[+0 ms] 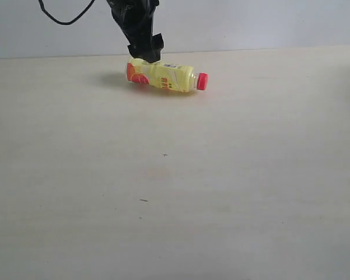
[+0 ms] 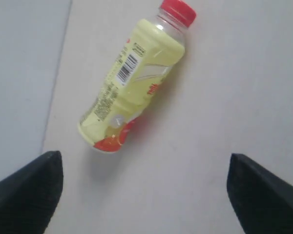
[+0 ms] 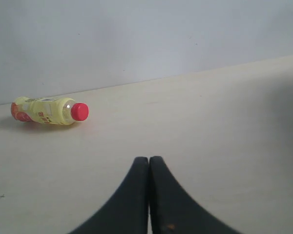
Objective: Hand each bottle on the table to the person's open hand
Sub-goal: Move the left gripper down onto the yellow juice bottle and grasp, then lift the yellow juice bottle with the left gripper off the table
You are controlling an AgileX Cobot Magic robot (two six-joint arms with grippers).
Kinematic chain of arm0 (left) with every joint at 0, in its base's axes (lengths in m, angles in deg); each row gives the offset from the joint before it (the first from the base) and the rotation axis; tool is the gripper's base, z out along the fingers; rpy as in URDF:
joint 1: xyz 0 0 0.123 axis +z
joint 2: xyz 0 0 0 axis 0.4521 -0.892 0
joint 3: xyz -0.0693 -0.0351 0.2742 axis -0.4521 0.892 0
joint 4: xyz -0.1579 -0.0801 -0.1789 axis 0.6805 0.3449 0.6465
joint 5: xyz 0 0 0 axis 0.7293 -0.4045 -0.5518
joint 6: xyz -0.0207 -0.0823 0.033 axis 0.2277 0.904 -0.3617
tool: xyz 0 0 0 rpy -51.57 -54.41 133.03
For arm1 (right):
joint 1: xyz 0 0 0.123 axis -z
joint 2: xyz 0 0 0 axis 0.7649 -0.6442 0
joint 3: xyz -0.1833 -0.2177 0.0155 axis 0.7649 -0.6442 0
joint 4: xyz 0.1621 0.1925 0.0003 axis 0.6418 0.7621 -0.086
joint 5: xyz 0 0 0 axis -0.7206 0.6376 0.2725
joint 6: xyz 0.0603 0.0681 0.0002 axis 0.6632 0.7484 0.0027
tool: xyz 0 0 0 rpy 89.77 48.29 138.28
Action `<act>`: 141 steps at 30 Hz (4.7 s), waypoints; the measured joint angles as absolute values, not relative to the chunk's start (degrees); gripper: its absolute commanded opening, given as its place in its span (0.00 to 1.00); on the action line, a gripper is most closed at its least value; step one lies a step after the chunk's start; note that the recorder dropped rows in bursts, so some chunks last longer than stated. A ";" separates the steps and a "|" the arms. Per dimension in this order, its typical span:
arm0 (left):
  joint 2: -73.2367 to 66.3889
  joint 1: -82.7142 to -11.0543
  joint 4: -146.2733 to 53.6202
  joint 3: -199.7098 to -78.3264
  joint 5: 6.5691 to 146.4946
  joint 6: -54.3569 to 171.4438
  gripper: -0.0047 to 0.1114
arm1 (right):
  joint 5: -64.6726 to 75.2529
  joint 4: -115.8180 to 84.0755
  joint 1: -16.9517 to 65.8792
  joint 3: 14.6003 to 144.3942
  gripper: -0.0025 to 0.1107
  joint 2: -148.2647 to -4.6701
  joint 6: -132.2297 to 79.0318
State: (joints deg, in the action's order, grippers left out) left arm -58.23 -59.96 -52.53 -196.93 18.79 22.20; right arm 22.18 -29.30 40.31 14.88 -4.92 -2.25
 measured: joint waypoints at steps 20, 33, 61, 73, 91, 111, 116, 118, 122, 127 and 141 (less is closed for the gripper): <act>-67.79 -53.54 -53.01 -196.93 36.10 14.59 0.78 | 22.18 -29.30 40.31 14.88 0.02 -4.92 -2.25; -69.03 -53.54 -52.41 -196.93 37.76 15.46 0.79 | 22.18 -29.30 40.31 14.88 0.02 -4.92 -2.25; -72.75 -53.54 -52.51 -197.05 44.17 10.76 0.78 | 22.18 -29.30 40.31 14.88 0.02 -4.92 -2.25; -73.62 -52.80 -52.51 -200.59 38.93 10.50 0.89 | 22.18 -29.30 40.31 14.88 0.02 -4.92 -2.25; -77.74 -52.80 -52.51 -200.53 39.96 14.45 0.94 | 22.18 -29.30 40.31 14.88 0.02 -4.92 -2.25; -77.84 -52.80 -52.61 -200.53 42.11 14.55 0.94 | 22.18 -29.30 40.31 14.88 0.02 -6.19 -2.25; -77.84 -52.80 -52.61 -200.53 42.11 14.55 0.94 | 22.18 -29.30 40.31 14.88 0.02 -8.06 -2.25; -77.84 -52.80 -52.61 -200.53 42.11 14.55 0.94 | 22.18 -29.30 40.31 14.88 0.02 -8.11 -2.25; -77.84 -52.80 -52.61 -200.53 42.11 14.55 0.94 | 22.18 -29.30 40.31 14.88 0.02 -8.11 -2.25; -77.84 -52.80 -52.61 -200.53 42.00 14.55 0.94 | 22.18 -29.30 40.31 14.88 0.02 -8.11 -2.25; -77.84 -52.80 -53.18 -200.53 42.00 14.65 0.94 | 22.18 -29.30 40.31 14.88 0.02 -8.11 -2.25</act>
